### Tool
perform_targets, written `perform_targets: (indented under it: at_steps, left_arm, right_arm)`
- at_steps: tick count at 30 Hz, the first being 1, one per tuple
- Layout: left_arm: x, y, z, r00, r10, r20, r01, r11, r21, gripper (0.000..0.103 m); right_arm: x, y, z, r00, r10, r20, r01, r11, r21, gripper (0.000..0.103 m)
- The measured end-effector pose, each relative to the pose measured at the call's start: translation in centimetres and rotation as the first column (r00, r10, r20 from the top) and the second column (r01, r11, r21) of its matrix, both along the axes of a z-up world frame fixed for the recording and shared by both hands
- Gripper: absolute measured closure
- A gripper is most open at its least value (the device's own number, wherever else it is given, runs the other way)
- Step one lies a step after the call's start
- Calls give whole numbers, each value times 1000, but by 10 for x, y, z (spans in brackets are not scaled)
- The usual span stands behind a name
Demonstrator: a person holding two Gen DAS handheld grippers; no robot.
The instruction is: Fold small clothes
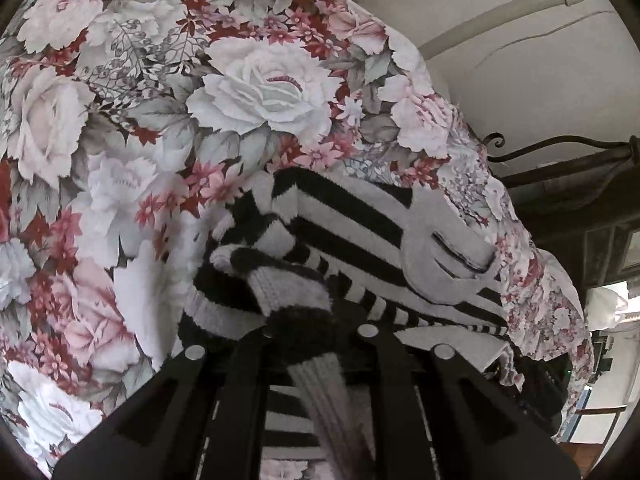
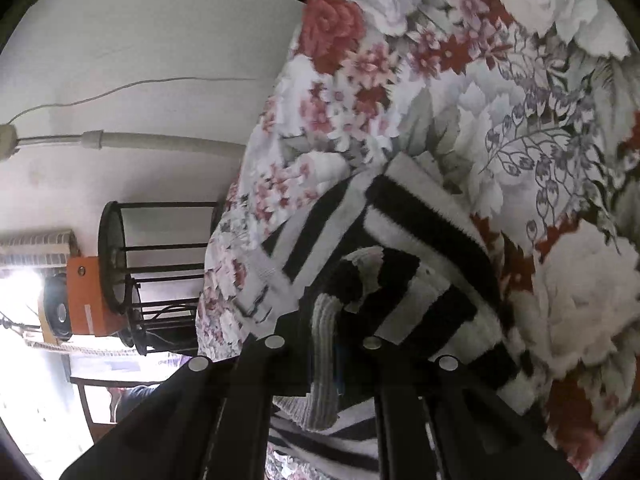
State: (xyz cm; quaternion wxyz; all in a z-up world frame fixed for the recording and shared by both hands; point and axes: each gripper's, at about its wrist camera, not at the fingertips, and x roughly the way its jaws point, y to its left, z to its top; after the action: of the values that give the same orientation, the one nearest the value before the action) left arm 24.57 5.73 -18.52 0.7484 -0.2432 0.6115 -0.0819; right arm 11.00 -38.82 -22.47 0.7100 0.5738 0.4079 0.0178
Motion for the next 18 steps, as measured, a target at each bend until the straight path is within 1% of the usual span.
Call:
perform_targets:
  at_steps: [2, 3, 4, 5, 6, 7, 8, 10, 12, 13, 15, 17, 18]
  left_arm:
    - [0, 0, -1, 1000, -1, -4, 1, 1000, -3, 92]
    - [-1, -1, 2, 1000, -6, 4, 6, 1000, -12, 90]
    - [-1, -1, 8, 1000, -14, 18, 14, 1000, -11, 83]
    - [-1, -2, 16, 999, -22, 41, 22, 1000, -4, 67]
    - [-3, -2, 25, 997, -25, 70, 24, 1000, 12, 53]
    - [-6, 0, 38, 993, -16, 115, 12, 999, 35, 31]
    - [-10, 3, 48, 988, 1, 153, -10, 998, 62, 18]
    - [-17, 9, 69, 973, 25, 230, -59, 988, 141, 13]
    - [-17, 12, 77, 967, 18, 253, -60, 985, 160, 13]
    - [-16, 13, 75, 969, 11, 248, -54, 984, 167, 13]
    - [-11, 9, 62, 979, -4, 202, -45, 970, 238, 13]
    - [-7, 4, 42, 988, -24, 154, -30, 939, 342, 13]
    - [-5, 1, 33, 990, -35, 135, -19, 925, 380, 13]
  right_arm:
    - [1, -2, -5, 1000, -5, 5, 5, 1000, 5, 82]
    - [0, -4, -5, 1000, -8, 16, 7, 1000, 20, 67]
    - [0, -5, -2, 999, -7, 38, 5, 999, 53, 51]
    - [-2, -7, 2, 998, -11, 61, 7, 998, 66, 44]
    - [-5, -10, 8, 996, -17, 82, 12, 998, 61, 35]
    - [-8, -11, 20, 994, -23, 108, 21, 999, 24, 33]
    - [-10, -11, 29, 992, -24, 122, 25, 1000, -7, 33]
    - [-15, -11, 45, 989, -21, 149, 31, 998, -62, 33]
    - [-15, -9, 52, 987, -10, 159, 25, 995, -93, 33]
    - [-14, -9, 54, 988, 1, 152, 18, 992, -123, 33]
    - [-7, -3, 55, 994, 19, 111, 7, 973, -231, 33]
    - [-1, 0, 49, 998, 41, 58, -19, 943, -332, 34]
    - [2, 2, 48, 998, 49, 43, -31, 934, -355, 35]
